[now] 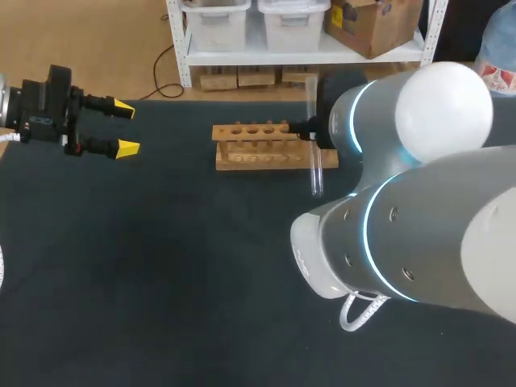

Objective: Grasp the test tube, adjust it, and insert it.

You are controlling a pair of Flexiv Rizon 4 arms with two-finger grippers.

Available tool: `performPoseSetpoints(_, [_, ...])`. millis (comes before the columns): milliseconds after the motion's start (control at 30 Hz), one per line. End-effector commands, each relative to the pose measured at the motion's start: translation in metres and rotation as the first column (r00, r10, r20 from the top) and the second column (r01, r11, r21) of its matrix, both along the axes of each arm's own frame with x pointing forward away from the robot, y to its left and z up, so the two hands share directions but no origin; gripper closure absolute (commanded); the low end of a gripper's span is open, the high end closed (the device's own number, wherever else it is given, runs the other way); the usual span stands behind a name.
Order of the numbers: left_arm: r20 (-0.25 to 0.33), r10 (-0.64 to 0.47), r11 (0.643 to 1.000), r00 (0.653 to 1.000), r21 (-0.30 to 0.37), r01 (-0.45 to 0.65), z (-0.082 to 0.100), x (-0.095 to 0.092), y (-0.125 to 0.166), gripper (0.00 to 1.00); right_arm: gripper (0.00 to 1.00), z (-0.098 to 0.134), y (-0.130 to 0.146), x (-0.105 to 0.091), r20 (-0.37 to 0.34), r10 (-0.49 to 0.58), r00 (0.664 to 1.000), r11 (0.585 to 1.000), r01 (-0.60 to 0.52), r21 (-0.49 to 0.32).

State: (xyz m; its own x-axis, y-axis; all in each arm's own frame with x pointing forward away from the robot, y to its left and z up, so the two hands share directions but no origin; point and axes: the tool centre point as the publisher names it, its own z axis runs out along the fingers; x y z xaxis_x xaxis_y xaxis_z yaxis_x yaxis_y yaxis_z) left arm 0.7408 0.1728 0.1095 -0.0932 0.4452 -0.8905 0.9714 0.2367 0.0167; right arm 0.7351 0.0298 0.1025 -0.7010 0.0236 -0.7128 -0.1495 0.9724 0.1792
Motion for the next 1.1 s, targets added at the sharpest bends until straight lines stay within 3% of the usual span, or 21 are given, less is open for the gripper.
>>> performPoseSetpoints(33, [0.003,-0.002,1.000,1.000,-0.004,0.002,-0.001,0.000,0.001,0.00,1.00,-0.017,0.005,0.013,-0.017,0.016,1.000,1.000,-0.016,-0.015])
performPoseSetpoints(333, [0.003,-0.002,1.000,1.000,-0.004,0.002,-0.001,0.000,0.001,0.00,1.00,-0.046,0.010,0.015,-0.086,0.030,0.996,0.998,-0.034,-0.044])
performPoseSetpoints(1100, [0.003,-0.002,1.000,1.000,-0.004,0.002,-0.001,0.000,0.001,0.00,1.00,-0.070,0.012,0.015,-0.159,0.042,0.986,0.995,-0.055,-0.078])
